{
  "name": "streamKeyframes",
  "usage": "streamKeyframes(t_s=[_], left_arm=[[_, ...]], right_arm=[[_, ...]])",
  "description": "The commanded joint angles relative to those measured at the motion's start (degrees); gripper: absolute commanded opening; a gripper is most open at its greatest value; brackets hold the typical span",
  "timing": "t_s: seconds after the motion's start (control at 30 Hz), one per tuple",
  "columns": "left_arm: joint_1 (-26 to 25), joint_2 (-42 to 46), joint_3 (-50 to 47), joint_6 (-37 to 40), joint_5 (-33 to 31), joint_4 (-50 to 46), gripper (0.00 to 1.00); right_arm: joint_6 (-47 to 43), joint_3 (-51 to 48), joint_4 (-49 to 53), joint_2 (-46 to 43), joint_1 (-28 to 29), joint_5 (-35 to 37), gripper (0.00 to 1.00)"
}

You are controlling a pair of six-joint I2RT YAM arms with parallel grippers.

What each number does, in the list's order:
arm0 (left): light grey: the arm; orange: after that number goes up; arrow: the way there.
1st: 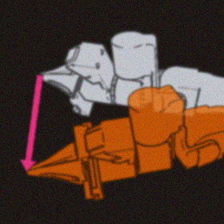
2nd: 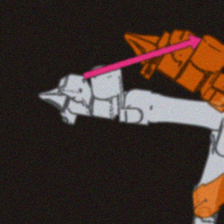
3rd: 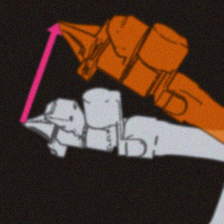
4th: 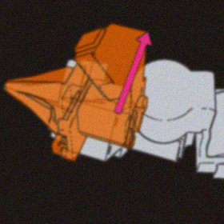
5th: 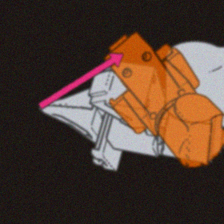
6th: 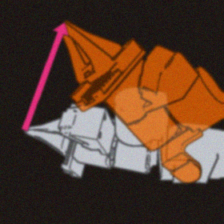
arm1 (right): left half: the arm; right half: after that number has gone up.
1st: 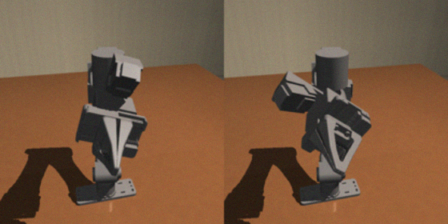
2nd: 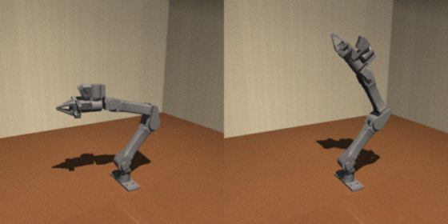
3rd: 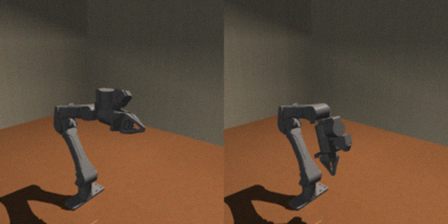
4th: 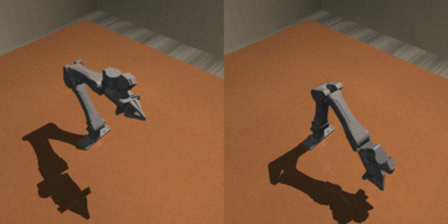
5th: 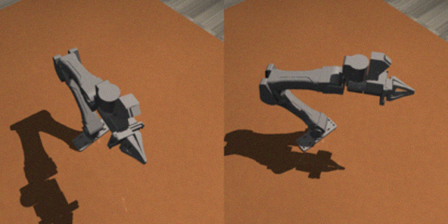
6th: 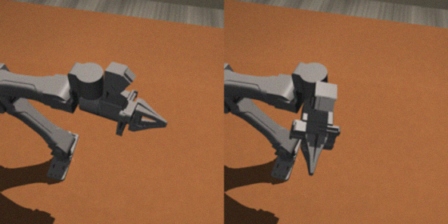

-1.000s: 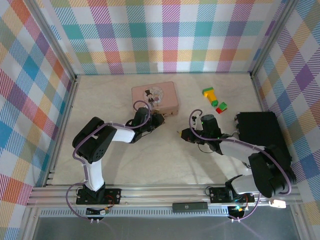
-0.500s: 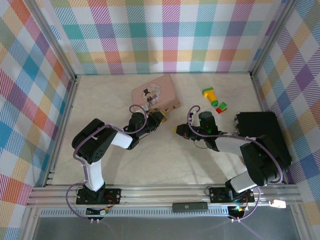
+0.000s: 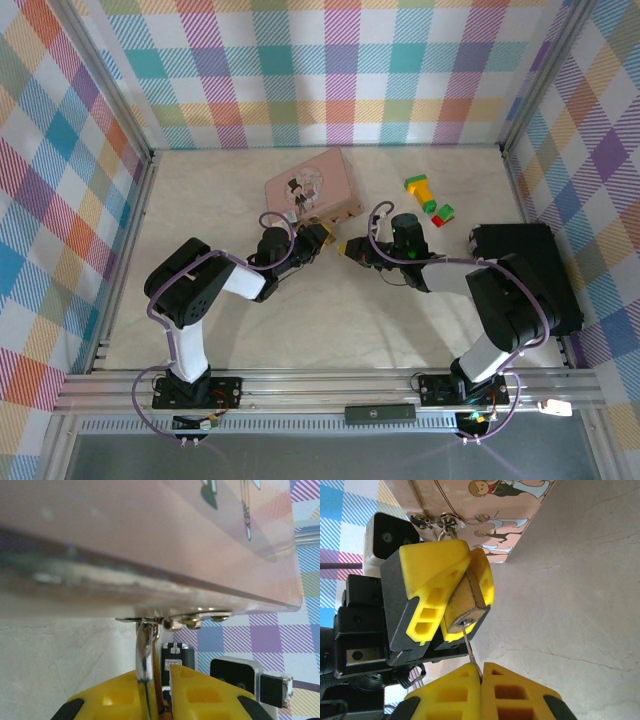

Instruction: Unlock the padlock with the key

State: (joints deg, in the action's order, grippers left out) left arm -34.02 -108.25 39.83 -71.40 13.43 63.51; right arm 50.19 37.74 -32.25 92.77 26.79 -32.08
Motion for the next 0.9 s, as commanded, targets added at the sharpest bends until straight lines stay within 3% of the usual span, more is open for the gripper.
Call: streamKeyframes(t_s=[0.0, 0.87], left_arm=[[-0.86, -0.20, -0.98, -4.13, 1.68, 2.50, 0.00], [-1.92, -0.82, -1.65, -1.99, 4.22, 5.36, 0.00]], right_arm=[[0.68, 1.73, -2.80, 0.87, 0.59, -0.77, 0.00], [2.87, 3.93, -6.01, 2.22, 0.65, -1.83, 0.00]])
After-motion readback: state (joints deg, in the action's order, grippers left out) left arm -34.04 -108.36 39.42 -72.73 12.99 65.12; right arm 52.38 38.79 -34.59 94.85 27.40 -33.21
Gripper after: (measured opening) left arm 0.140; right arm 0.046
